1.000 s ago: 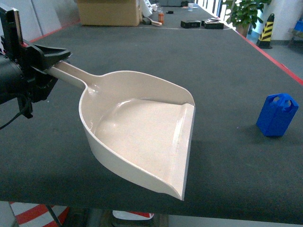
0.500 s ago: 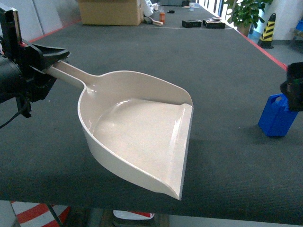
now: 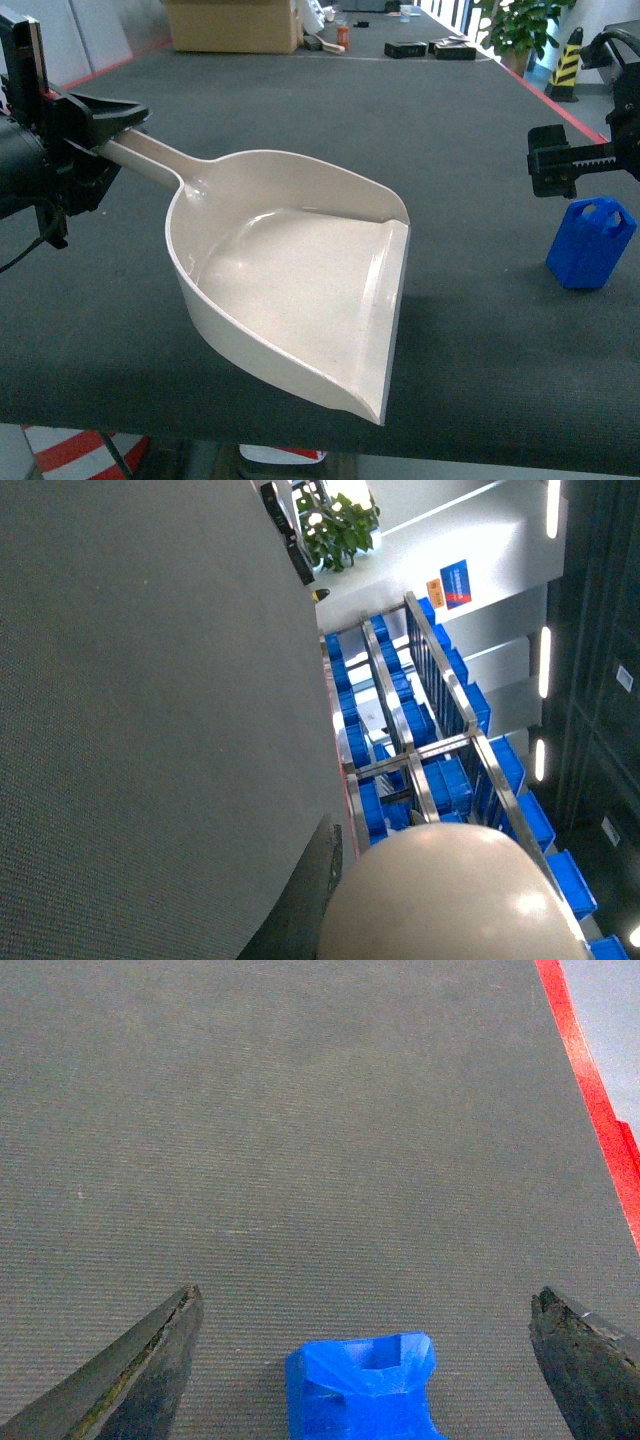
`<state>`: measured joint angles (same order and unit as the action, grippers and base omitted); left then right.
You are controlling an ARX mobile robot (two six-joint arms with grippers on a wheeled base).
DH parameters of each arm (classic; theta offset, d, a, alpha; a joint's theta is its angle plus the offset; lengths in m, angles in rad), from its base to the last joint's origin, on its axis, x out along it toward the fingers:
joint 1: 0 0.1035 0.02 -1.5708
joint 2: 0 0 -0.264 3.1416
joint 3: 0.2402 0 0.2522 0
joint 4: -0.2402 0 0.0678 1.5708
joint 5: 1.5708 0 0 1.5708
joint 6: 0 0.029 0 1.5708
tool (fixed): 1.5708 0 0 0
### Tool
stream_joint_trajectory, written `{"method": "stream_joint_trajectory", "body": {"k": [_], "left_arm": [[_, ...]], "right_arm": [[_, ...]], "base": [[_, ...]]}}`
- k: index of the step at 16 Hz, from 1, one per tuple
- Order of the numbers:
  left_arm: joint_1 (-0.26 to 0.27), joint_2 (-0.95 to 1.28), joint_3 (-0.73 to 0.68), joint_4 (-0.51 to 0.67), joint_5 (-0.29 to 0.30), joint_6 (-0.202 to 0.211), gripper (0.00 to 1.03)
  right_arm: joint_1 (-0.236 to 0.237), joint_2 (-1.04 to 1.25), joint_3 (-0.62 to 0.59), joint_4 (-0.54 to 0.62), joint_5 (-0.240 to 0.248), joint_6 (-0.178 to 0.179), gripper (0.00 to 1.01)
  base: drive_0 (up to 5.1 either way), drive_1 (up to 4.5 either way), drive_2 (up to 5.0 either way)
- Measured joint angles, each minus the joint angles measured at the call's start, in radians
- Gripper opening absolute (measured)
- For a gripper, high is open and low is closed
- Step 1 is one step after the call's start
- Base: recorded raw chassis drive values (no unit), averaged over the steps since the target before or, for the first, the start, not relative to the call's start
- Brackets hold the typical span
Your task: Place part in tray to right shelf
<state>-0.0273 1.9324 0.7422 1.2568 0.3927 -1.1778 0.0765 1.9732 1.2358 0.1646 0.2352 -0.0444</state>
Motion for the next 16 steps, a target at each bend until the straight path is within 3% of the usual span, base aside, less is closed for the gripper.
{"method": "stream_joint_trajectory", "body": {"k": [4, 7, 11, 12, 14, 16], "left_arm": [[0.000, 0.000, 0.000, 0.000, 0.000, 0.000, 0.14], [0.000, 0.000, 0.000, 0.000, 0.000, 0.000, 0.14], [0.000, 0.000, 0.000, 0.000, 0.000, 0.000, 0.14], [0.000, 0.000, 0.000, 0.000, -0.001, 0.000, 0.14], [0.000, 0.000, 0.000, 0.000, 0.000, 0.000, 0.14], [0.000, 0.000, 0.000, 0.000, 0.000, 0.000, 0.14]], "right_arm": [[-0.039, 0.053, -0.014, 0.011, 0.011, 0.015, 0.98], [-0.051, 0.117, -0.013, -0.008, -0.013, 0.032, 0.98], [-0.049, 0.138, -0.056, 0.091, -0.031, 0.024, 0.55], [-0.042, 0.109, -0.088, 0.109, -0.032, 0.020, 0.49], [-0.020, 0.008, -0.178, 0.141, -0.062, 0.017, 0.47], [0.083, -0.197, -0.304, 0.165, -0.171, 0.043, 0.47]], "base": [[0.0, 0.00, 0.0], [0.0, 0.00, 0.0], [0.0, 0.00, 0.0], [0.0, 0.00, 0.0], [0.0, 0.00, 0.0], [0.0, 0.00, 0.0]]}}
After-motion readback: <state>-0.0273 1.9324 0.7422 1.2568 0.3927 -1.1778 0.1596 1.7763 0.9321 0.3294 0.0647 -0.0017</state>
